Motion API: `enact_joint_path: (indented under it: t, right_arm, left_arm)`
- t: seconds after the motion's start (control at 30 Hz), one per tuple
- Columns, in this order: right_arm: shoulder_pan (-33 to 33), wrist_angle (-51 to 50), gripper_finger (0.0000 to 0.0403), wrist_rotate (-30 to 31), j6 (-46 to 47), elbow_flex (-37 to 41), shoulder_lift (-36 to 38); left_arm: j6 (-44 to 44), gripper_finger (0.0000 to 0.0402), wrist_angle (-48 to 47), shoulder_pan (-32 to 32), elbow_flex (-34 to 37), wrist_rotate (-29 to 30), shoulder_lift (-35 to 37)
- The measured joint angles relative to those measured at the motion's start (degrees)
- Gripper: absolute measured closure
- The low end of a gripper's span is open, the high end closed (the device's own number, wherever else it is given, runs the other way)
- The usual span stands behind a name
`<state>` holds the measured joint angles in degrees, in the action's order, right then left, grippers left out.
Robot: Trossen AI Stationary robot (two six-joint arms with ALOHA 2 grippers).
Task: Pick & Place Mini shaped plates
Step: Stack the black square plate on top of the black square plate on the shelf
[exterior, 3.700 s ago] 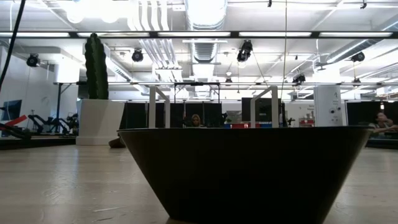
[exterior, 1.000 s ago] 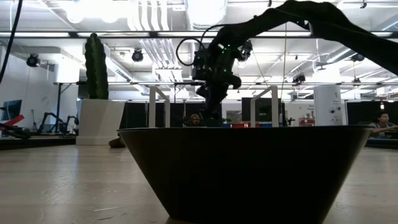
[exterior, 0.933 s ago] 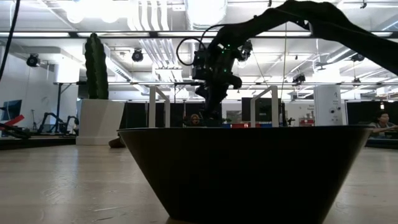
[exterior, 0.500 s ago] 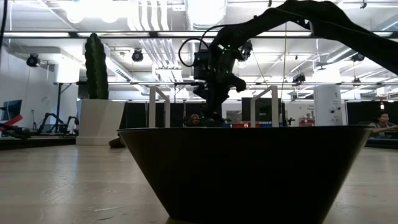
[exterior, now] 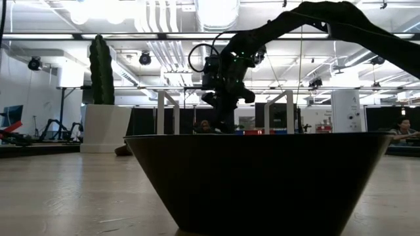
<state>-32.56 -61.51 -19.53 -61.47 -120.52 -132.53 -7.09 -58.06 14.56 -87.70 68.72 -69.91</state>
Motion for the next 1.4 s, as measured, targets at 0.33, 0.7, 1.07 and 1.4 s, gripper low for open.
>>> enact_joint_path:
  t: [0.33,0.7,1.07,1.4]
  right_arm:
    - [-1.01,0.71,0.0395,0.0,1.24,3.41,0.0]
    - [-1.22,2.63,0.0394,3.04,2.12,3.55,0.0]
    - [-1.2,2.55,0.0394,3.19,1.92,4.66,0.0]
    - [-1.17,3.51,0.0347,3.17,1.88,6.02,0.0]
  left_arm:
    - [1.08,0.0333,-0.89,-0.26,0.0,0.05,-0.02]
    - [1.02,0.0333,-0.83,-0.26,0.0,0.2,-0.02]
    - [0.94,0.0333,-0.64,-0.26,0.0,0.18,-0.02]
    - [0.87,0.0333,-0.66,-0.26,0.0,0.12,-0.02]
